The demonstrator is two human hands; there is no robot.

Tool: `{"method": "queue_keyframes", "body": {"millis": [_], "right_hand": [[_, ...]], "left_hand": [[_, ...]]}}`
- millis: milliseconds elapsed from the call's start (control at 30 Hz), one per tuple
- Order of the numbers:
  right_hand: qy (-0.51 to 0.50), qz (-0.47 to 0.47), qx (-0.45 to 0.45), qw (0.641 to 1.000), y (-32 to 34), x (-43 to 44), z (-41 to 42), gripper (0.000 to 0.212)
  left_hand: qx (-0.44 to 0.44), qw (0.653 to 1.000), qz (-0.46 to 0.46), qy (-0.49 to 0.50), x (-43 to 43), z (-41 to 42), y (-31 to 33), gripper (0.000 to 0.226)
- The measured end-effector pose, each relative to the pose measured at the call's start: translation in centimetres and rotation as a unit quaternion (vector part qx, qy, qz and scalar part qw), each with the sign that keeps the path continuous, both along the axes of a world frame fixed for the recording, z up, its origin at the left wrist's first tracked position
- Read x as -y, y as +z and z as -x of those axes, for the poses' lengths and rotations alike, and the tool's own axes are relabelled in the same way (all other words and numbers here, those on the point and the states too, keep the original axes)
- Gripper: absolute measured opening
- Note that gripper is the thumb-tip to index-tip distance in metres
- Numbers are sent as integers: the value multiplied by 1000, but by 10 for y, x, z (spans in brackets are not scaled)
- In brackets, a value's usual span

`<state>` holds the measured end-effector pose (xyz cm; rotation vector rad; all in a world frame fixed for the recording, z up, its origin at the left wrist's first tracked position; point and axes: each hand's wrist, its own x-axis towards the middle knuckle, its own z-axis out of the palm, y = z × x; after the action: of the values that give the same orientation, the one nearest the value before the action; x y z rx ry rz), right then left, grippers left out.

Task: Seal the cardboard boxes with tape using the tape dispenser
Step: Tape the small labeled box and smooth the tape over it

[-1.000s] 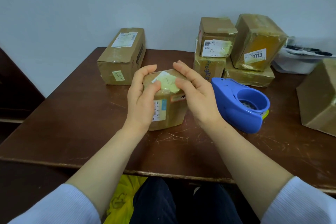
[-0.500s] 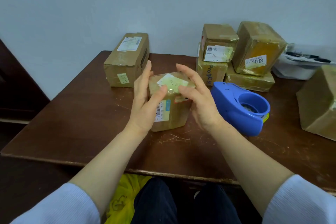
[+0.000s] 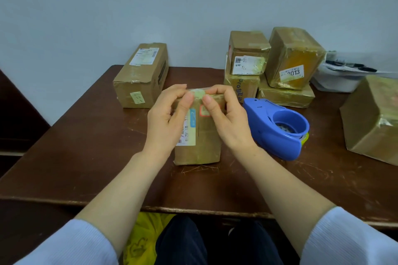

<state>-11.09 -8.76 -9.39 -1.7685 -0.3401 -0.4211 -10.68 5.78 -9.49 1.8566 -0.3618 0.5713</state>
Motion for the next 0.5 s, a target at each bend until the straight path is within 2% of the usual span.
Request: {"method": "queue_keyframes", "body": {"millis": [133,233,300,367,433,500], "right_hand": [[59,-19,-11,998,1,15,-4,15],[43,-34,-20,998,1,9,-2,14],[-1,13,-9,1000,0,1,1,9],[-31,54,16,998,0,-2,1,8],[-21,63,29,997,1,2,-1,4],[8,44,28,999,0,10,-2,13]], "left_hand": [[-53,995,65,-52,-8,-1,7,22],[-73,989,124,-43,1,2,10,17],[-55,993,106,-9,9,5,7,4],[-32,997,66,12,11,6,4,9],[-23,999,45,3,6,5,4,8],[-25,999,33,-22,-1,6,5,10]]}}
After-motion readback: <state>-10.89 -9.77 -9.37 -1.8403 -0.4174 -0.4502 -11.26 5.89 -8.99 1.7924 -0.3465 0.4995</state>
